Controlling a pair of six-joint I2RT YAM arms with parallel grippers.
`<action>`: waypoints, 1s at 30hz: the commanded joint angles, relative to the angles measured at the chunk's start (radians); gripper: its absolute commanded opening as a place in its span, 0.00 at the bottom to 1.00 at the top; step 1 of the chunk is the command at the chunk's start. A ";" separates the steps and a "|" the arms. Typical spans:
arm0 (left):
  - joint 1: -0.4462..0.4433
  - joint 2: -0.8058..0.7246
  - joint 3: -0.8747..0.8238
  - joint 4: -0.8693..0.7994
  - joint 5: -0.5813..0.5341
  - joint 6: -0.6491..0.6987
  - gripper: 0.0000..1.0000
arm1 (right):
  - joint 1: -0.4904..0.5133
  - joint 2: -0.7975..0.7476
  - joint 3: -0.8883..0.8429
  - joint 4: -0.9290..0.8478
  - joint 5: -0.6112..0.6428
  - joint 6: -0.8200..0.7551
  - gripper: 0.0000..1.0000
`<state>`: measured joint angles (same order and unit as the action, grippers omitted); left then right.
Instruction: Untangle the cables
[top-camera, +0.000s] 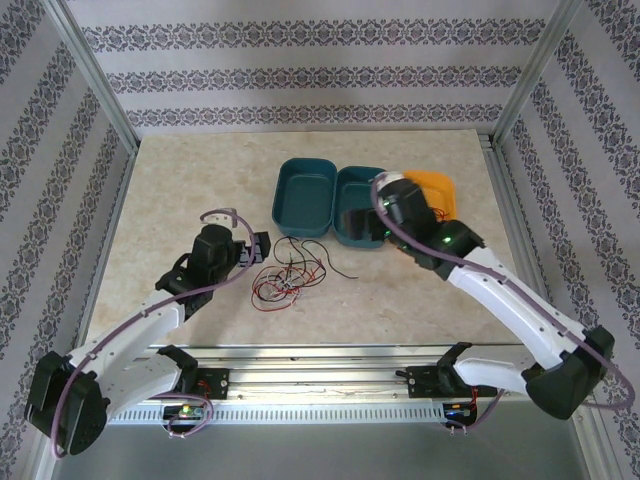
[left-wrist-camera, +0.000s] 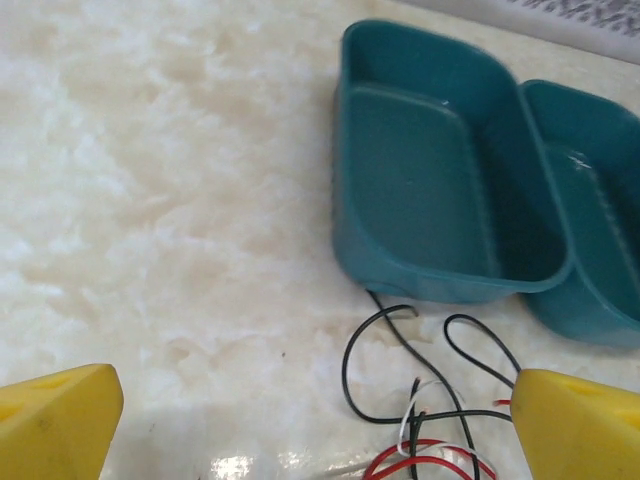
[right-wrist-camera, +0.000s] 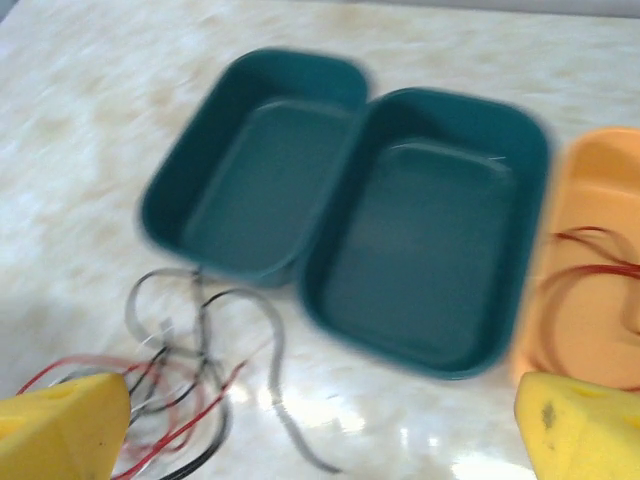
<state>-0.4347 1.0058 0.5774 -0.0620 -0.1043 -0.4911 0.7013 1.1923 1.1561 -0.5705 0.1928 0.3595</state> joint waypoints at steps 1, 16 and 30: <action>0.035 0.015 -0.032 -0.039 0.114 -0.101 0.99 | 0.108 0.042 -0.025 0.059 0.019 0.017 0.97; 0.064 0.072 -0.109 0.080 0.215 -0.131 0.99 | 0.325 0.262 -0.087 0.175 0.036 0.078 0.70; 0.064 0.120 -0.122 0.134 0.226 -0.139 0.99 | 0.322 0.433 -0.066 0.200 0.095 0.112 0.46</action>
<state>-0.3840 1.1133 0.4622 0.0399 0.1059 -0.6189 1.0172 1.6051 1.0630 -0.3908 0.2504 0.4492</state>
